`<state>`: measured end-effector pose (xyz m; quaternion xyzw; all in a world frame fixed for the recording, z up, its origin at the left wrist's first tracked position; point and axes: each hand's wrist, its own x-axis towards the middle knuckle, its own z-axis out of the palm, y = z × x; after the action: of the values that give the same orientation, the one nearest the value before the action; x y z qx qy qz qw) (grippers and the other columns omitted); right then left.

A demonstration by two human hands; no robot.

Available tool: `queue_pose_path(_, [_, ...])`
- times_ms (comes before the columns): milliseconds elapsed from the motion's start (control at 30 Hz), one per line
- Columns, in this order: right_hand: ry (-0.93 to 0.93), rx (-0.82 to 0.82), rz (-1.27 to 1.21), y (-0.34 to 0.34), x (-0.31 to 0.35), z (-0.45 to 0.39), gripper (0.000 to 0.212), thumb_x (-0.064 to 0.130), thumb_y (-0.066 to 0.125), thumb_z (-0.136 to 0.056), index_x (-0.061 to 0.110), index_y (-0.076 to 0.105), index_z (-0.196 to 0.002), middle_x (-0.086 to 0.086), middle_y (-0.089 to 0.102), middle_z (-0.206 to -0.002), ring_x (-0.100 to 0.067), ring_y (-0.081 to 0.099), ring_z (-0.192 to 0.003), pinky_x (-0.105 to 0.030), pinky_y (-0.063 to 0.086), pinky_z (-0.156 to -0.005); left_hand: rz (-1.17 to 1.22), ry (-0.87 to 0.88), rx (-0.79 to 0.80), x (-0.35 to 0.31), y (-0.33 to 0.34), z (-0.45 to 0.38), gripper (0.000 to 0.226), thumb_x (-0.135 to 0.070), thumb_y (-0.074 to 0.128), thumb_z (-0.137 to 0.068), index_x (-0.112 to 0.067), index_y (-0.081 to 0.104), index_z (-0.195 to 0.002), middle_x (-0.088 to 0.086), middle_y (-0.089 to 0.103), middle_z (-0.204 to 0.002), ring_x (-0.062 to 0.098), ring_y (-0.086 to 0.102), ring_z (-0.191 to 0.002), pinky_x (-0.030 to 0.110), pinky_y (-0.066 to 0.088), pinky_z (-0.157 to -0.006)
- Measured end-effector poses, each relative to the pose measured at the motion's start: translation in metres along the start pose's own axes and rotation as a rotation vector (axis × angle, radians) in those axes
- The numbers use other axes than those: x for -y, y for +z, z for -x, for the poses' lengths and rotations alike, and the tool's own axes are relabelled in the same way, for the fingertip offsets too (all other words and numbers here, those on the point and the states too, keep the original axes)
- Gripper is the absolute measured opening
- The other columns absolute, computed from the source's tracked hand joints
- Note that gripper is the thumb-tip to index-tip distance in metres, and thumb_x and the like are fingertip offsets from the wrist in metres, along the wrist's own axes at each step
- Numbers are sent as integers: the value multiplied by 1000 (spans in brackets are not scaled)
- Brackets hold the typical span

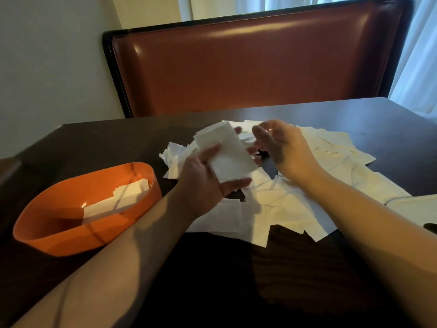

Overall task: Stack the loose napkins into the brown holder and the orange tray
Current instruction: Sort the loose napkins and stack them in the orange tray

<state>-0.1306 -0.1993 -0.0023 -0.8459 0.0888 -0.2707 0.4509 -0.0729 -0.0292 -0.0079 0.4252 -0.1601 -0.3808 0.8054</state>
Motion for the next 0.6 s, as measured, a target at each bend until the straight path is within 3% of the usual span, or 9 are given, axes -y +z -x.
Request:
queue_pose_path(100, [110, 152, 368, -3, -12, 1, 45, 52, 58, -93, 9, 68, -98, -9, 72, -87, -24, 66, -78, -43, 55, -75, 116, 64, -86, -1, -4, -2, 39, -33, 41, -102, -21, 54, -137, 22, 61, -130, 38, 64, -112, 45, 59, -75])
queue_pose_path(200, [187, 278, 646, -2, -12, 2, 57, 68, 65, -79, 12, 70, -88, -8, 69, -81, -24, 62, -77, -44, 54, -77, 133, 103, -136, -4, -4, -1, 41, -36, 46, -100, -24, 53, -138, 17, 70, -117, 34, 69, -104, 44, 59, -75])
queue_pose_path(333, [269, 342, 554, 0, -6, 3, 53, 61, 78, -70, 12, 68, -87, -3, 65, -76, -21, 58, -78, -38, 48, -76, 90, 117, -175, -3, -3, -1, 42, -37, 49, -98, -25, 54, -138, 13, 74, -101, 31, 70, -102, 42, 58, -72])
queue_pose_path(500, [310, 391, 498, 7, -5, 1, 56, 66, 74, -71, 13, 58, -66, 1, 48, -58, -17, 42, -61, -35, 33, -72, 84, 114, -205, -2, -5, -3, 41, -38, 51, -97, -27, 55, -137, 11, 71, -104, 30, 68, -100, 40, 57, -73])
queue_pose_path(600, [266, 420, 473, 8, -3, 2, 50, 63, 76, -72, 19, 55, -62, 6, 46, -55, -11, 38, -54, -29, 31, -63, 65, 115, -220, -1, -6, -4, 41, -38, 50, -97, -27, 56, -136, 11, 72, -105, 31, 68, -103, 40, 58, -74])
